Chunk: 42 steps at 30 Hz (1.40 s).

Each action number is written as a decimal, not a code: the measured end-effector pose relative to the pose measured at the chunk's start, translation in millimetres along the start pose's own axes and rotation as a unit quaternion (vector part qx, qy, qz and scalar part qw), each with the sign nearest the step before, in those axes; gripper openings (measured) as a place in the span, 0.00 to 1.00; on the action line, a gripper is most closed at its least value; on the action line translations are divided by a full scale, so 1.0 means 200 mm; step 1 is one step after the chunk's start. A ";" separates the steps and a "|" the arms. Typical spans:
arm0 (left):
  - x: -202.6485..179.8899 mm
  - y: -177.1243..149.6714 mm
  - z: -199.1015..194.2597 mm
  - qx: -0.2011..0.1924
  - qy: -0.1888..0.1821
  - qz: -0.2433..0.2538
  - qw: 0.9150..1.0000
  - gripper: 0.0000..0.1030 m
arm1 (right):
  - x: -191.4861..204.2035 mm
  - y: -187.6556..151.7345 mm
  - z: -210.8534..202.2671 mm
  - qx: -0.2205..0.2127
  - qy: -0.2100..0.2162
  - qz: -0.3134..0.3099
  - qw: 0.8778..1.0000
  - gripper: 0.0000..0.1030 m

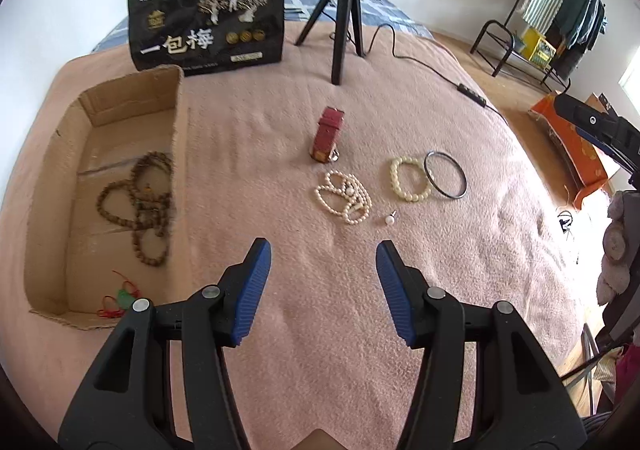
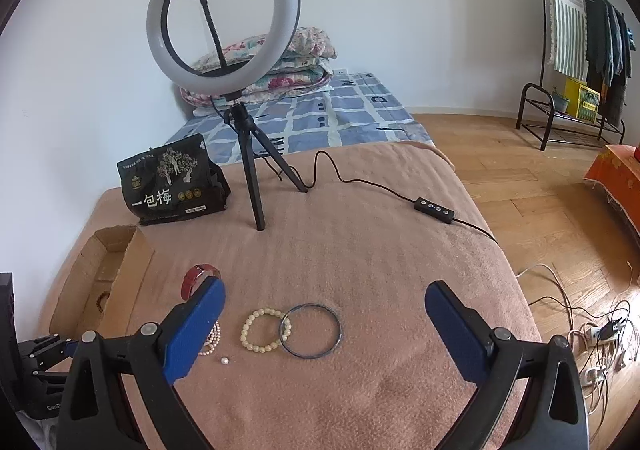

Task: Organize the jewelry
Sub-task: 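Grasp the pearl necklace with the left tool while the right tool grasps the blue bangle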

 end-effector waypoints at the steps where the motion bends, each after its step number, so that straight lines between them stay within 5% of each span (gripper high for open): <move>1: -0.02 0.00 0.03 0.005 -0.005 0.002 1.000 0.55 | 0.01 -0.01 0.03 0.010 0.007 -0.008 1.000 0.93; 14: -0.15 0.03 0.24 0.020 -0.019 0.018 0.999 0.42 | 0.01 -0.13 0.33 0.103 0.023 -0.031 0.994 0.86; 22: -0.15 0.05 0.35 0.029 -0.022 0.013 0.999 0.41 | 0.02 -0.24 0.46 0.114 0.027 -0.048 0.992 0.99; 42: -0.12 0.10 0.51 0.044 -0.026 0.001 0.999 0.41 | 0.05 -0.30 0.70 0.144 0.046 -0.047 0.987 0.99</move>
Point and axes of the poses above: each gripper's, at about its wrist camera, not at the fingertips, and z roughly the way its jaws point, x to its left, y to its top, the point moved 3 cm from there along z, roughly the way its jaws point, and after that the axes turned 7 degrees about -z, right-handed, at the moved point
